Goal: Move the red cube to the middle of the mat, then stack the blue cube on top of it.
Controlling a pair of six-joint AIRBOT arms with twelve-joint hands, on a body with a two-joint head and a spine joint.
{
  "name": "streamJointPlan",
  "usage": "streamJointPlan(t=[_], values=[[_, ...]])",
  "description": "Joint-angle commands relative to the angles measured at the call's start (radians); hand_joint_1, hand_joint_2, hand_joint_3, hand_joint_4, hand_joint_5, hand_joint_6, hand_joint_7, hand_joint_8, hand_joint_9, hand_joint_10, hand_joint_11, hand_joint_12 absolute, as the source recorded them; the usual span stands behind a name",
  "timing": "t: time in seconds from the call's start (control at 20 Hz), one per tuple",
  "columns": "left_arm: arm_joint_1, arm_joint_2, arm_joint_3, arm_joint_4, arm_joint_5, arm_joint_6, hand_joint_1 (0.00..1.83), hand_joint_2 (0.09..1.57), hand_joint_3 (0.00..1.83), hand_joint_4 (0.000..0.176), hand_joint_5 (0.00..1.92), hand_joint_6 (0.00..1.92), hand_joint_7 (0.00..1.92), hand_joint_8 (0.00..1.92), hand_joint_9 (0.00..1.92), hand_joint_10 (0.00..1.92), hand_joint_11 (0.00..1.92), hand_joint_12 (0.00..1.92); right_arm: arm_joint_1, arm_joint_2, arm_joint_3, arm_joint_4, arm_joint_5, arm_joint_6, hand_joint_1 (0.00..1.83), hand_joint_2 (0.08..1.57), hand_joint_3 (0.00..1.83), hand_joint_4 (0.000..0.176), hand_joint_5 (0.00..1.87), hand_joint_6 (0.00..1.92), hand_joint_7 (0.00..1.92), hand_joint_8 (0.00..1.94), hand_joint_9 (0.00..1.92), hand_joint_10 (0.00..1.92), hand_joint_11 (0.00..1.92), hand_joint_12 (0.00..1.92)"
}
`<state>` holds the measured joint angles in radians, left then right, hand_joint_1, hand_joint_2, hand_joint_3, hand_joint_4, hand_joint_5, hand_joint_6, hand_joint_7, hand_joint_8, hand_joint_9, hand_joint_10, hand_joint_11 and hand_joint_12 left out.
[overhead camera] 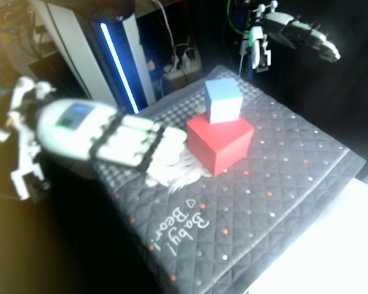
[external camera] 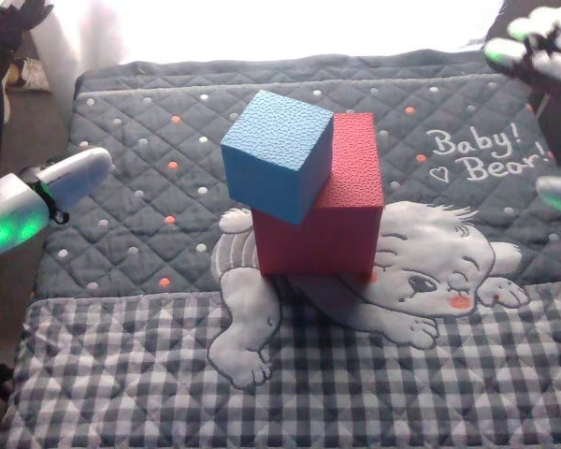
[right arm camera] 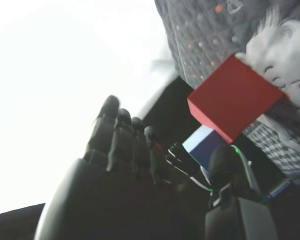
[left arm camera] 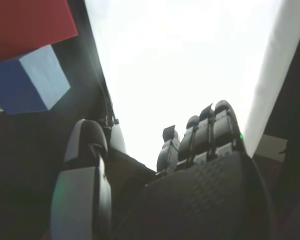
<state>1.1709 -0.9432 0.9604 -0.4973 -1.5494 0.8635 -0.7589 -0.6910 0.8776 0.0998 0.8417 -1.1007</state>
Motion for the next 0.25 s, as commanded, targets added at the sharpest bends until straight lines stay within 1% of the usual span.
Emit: streamJointPlan(t=[0.0,0.05,0.1,0.15,0.2], values=[[-0.003,0.008,0.001,0.017,-0.129,-0.009,0.78,1.11,0.0,0.173,0.0,0.0,0.0,0.0,0.0,0.0,0.0,0.0,-0.037,0.011,-0.008,0.047,0.241,-0.006,0.42,1.28,0.0,0.071,0.0,0.0,0.0,0.0,0.0,0.0,0.0,0.0],[-0.002,0.01,0.0,0.017,-0.134,-0.009,0.76,1.12,0.01,0.175,0.0,0.0,0.0,0.0,0.0,0.0,0.0,0.0,-0.077,0.015,-0.016,0.081,0.297,-0.006,0.4,1.28,0.0,0.066,0.0,0.0,0.0,0.0,0.0,0.0,0.0,0.0],[-0.001,0.013,-0.003,0.017,-0.142,-0.009,0.64,1.12,0.01,0.176,0.0,0.0,0.0,0.0,0.0,0.0,0.0,0.0,-0.115,0.024,-0.026,0.112,0.352,-0.006,0.44,1.28,0.0,0.062,0.0,0.0,0.0,0.0,0.0,0.0,0.0,0.0],[0.004,0.022,-0.007,0.019,-0.154,-0.009,0.58,1.11,0.0,0.176,0.0,0.0,0.0,0.0,0.0,0.0,0.0,0.0,-0.153,0.035,-0.039,0.137,0.408,-0.006,0.47,1.27,0.0,0.053,0.0,0.0,0.0,0.0,0.0,0.0,0.0,0.0],[0.007,0.025,-0.009,0.02,-0.163,-0.009,0.57,1.11,0.0,0.176,0.0,0.0,0.0,0.0,0.0,0.0,0.0,0.0,-0.164,0.039,-0.044,0.143,0.428,-0.006,0.46,1.25,0.0,0.04,0.0,0.0,0.0,0.0,0.0,0.0,0.0,0.0]])
